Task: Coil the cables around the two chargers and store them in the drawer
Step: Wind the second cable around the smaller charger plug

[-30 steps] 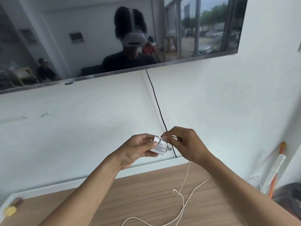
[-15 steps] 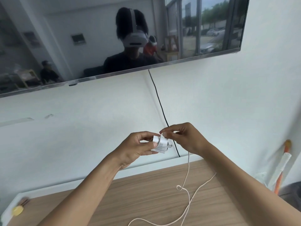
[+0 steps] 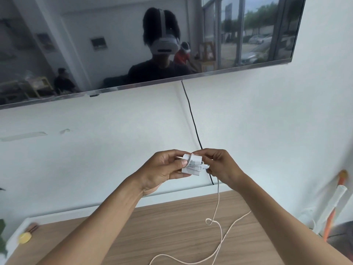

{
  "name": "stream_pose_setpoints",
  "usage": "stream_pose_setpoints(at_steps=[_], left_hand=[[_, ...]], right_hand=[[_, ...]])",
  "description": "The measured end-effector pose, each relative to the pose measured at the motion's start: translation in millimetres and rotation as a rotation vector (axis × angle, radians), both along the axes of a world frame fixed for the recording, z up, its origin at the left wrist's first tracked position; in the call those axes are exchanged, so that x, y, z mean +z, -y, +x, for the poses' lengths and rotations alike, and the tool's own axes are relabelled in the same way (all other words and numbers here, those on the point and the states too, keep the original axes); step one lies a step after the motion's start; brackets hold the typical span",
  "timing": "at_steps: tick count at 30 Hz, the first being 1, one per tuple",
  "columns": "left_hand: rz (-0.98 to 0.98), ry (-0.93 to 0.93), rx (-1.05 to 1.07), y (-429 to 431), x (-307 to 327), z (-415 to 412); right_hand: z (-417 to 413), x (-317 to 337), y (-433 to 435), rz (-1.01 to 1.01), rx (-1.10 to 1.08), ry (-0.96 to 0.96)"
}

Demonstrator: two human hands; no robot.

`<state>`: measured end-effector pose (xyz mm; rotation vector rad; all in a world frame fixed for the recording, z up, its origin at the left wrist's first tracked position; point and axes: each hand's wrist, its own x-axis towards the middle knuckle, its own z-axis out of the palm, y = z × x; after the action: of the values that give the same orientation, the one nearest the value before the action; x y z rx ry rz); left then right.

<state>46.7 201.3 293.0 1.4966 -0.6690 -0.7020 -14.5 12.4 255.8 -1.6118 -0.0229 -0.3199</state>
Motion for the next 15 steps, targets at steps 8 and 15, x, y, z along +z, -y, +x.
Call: stream_pose_setpoints(at_steps=[8,15], left_hand=[[-0.095,-0.095,0.179,10,-10,-1],[0.070,0.181,0.412,17,-26,4]], right_hand=[[-8,-36,-34,-0.124,-0.258,-0.019],[-13,-45,-40,-0.675,-0.290,-0.024]])
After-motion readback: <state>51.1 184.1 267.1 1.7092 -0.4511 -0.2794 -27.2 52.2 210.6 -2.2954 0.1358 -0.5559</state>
